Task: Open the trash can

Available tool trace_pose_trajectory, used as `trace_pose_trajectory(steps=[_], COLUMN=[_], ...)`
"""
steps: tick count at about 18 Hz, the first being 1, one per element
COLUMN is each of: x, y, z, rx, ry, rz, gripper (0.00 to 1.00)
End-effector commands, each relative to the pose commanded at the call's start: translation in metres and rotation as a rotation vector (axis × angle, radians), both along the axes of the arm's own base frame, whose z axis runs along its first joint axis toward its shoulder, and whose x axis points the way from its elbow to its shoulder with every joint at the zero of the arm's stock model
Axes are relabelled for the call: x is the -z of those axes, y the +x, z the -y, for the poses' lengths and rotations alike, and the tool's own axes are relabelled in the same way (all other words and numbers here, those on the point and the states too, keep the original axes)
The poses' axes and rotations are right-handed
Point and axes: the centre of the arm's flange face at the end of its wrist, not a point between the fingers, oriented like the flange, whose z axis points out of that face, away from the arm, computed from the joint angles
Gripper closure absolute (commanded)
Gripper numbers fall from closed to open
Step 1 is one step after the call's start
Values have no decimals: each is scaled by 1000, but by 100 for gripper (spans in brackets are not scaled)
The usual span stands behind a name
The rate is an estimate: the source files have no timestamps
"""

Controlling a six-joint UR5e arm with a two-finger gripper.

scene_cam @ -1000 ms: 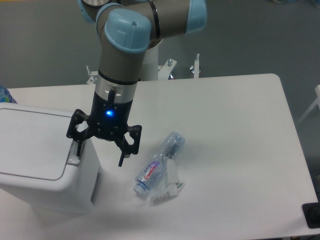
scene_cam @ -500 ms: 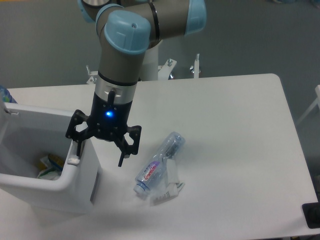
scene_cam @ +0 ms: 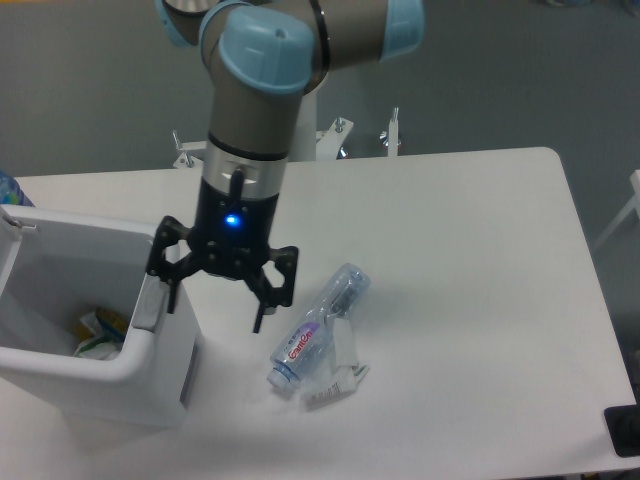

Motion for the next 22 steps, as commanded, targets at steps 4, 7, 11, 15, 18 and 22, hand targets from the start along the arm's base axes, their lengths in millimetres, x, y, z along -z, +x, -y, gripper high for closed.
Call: trace_pose_trajectory(steps=[4,7,11,15,18,22], x=[17,38,74,119,133,137], y=[-44,-83,-131,-159,-160,-157], z=[22,37,62,79,88,90], rx=[-14,-31,45,165,217,230], ry=[-123,-182,-270,-367,-402,-410], rz=[-146,-171,-214,-244,-255,-249], gripper=[0,0,0,0,0,0])
